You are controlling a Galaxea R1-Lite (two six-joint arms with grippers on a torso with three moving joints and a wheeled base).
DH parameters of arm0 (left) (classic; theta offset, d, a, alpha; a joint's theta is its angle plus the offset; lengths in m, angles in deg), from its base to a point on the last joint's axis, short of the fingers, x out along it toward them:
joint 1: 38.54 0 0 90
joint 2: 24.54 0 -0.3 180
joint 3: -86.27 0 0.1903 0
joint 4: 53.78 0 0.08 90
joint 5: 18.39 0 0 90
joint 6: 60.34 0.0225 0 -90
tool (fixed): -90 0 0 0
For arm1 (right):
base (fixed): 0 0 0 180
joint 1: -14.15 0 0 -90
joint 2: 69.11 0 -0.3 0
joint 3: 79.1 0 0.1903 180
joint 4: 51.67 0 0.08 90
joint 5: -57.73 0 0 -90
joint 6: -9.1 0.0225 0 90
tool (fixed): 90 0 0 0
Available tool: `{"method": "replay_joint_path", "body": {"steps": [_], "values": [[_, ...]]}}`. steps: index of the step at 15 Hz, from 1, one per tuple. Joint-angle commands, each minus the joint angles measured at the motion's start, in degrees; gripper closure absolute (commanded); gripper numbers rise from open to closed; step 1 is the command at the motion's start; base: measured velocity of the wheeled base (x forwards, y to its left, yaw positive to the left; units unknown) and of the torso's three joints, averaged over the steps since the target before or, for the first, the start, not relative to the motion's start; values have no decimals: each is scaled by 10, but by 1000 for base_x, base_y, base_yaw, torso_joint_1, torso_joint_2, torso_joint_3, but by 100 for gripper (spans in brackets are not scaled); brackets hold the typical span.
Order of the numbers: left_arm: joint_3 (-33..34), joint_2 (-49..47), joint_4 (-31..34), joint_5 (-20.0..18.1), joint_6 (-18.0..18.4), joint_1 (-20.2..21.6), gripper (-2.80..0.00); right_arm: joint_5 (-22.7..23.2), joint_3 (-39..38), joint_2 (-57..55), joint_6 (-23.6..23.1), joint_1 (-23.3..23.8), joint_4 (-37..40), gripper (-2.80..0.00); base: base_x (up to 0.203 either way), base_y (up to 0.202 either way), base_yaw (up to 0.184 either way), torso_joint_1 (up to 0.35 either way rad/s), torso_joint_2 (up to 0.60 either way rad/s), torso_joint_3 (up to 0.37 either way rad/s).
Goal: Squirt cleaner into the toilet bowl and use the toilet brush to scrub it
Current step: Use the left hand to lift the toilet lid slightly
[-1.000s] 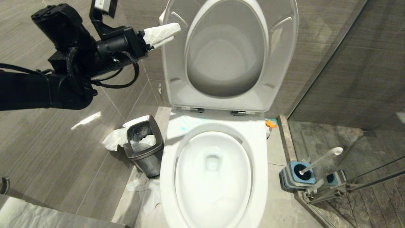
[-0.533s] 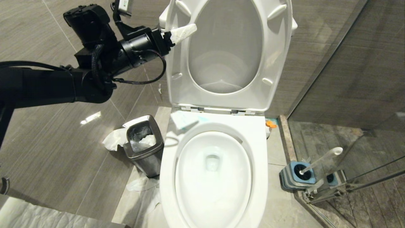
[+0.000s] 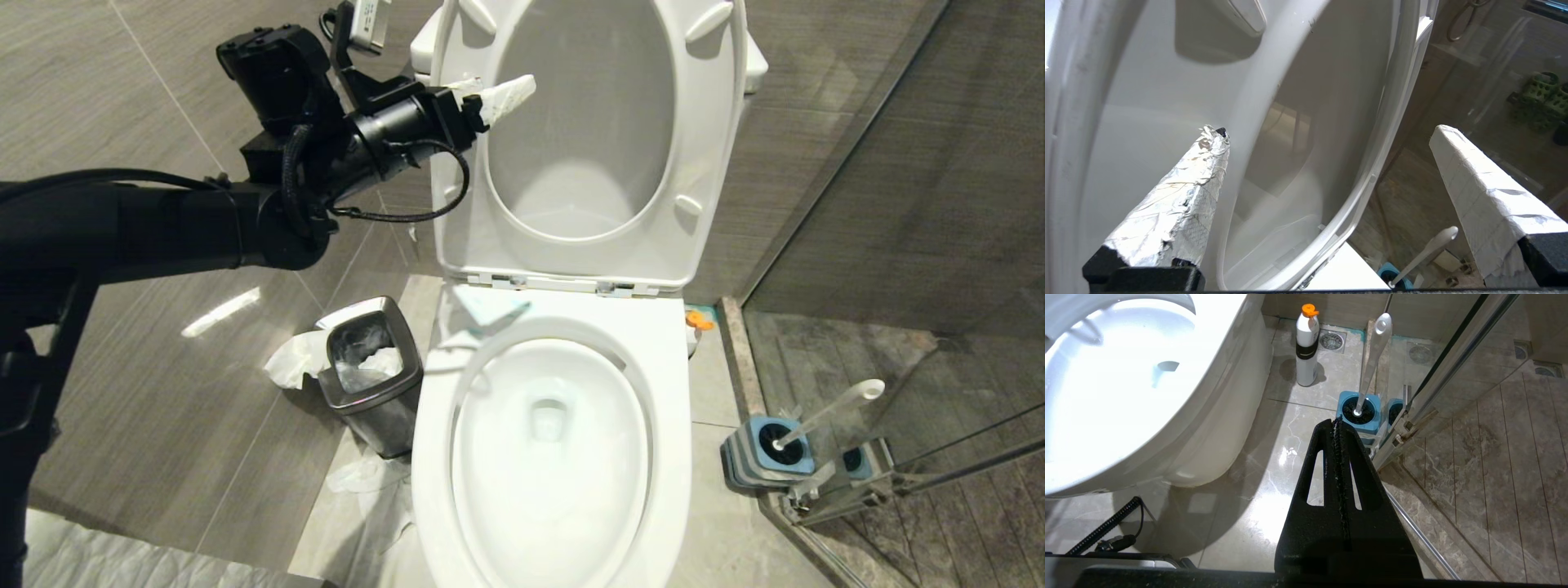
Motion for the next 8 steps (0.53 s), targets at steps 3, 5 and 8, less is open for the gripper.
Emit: {"method": "replay_joint_path", "body": {"steps": [3,5,8], "values": [[-9,-22,-2,33,37,-11,-280,0,0,0,0,0,1,0,0,0,0,0,0,0],[-11,-27,-5,51,41,-16,-280,0,0,0,0,0,0,0,0,0,0,0,0,0],[-29,-31,-5,71,42,-24,-280,0,0,0,0,0,0,0,0,0,0,0,0,0]]}}
